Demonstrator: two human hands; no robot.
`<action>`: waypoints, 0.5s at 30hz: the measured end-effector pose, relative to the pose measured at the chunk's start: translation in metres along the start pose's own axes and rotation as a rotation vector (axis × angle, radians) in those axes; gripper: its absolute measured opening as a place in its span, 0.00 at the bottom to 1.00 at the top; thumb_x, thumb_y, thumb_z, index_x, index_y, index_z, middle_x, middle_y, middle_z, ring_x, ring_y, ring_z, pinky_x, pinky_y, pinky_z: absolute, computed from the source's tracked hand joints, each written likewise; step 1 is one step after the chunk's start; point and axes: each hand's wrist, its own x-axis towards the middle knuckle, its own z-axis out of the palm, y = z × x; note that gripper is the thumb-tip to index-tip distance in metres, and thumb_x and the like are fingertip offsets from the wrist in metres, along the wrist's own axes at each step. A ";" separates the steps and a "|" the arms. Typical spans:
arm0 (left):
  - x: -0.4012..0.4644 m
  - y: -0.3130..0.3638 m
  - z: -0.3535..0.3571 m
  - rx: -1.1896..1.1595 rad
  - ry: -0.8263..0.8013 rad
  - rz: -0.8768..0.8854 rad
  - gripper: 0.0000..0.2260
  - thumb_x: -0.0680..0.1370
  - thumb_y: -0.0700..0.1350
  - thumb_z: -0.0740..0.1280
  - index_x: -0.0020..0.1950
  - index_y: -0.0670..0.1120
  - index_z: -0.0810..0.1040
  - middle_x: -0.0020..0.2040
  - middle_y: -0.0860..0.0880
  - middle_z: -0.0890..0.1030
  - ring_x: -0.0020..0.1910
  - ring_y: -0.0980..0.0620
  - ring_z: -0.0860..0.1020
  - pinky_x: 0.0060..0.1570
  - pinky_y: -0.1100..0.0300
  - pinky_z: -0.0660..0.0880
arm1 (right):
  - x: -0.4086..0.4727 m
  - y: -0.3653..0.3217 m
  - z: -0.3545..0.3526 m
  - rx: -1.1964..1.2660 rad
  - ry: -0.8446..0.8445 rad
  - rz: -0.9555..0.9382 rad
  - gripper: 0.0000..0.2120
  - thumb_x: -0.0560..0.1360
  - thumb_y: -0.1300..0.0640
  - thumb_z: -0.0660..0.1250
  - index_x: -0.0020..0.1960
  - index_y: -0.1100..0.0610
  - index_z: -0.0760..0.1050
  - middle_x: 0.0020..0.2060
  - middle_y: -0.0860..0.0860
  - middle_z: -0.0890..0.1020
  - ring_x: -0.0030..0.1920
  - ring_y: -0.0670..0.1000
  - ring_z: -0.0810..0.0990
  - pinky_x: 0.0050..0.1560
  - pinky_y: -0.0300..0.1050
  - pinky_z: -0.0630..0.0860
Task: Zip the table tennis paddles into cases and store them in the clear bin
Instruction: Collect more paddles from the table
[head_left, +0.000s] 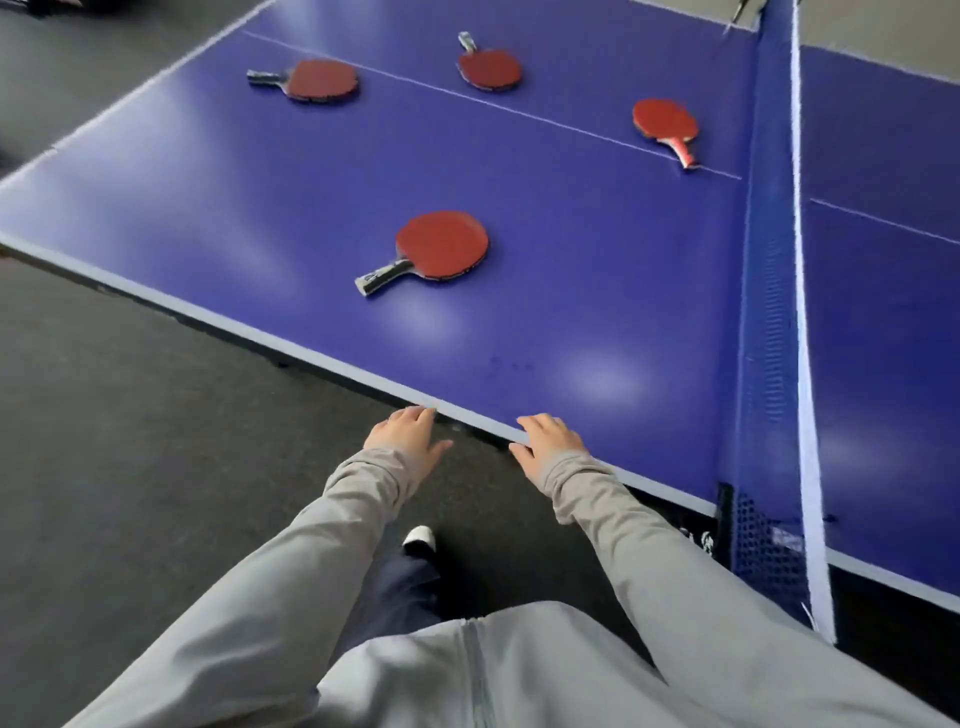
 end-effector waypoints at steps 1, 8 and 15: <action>0.014 0.001 -0.009 0.000 0.004 0.036 0.27 0.78 0.57 0.59 0.74 0.46 0.59 0.74 0.49 0.64 0.73 0.49 0.61 0.68 0.53 0.60 | 0.005 0.001 -0.005 0.020 0.002 0.037 0.22 0.79 0.49 0.56 0.70 0.55 0.62 0.68 0.53 0.68 0.68 0.55 0.65 0.66 0.50 0.64; 0.098 0.023 -0.061 0.083 -0.015 0.243 0.27 0.79 0.57 0.58 0.74 0.45 0.58 0.74 0.48 0.62 0.74 0.49 0.59 0.69 0.53 0.59 | 0.034 0.018 -0.038 0.136 0.051 0.288 0.23 0.79 0.48 0.56 0.71 0.56 0.60 0.69 0.53 0.67 0.69 0.55 0.64 0.65 0.51 0.66; 0.175 0.072 -0.081 0.160 0.009 0.328 0.29 0.80 0.58 0.55 0.75 0.45 0.55 0.77 0.48 0.56 0.76 0.50 0.52 0.74 0.53 0.51 | 0.075 0.067 -0.072 0.274 0.127 0.440 0.24 0.79 0.48 0.56 0.72 0.56 0.59 0.70 0.53 0.66 0.70 0.55 0.63 0.66 0.51 0.65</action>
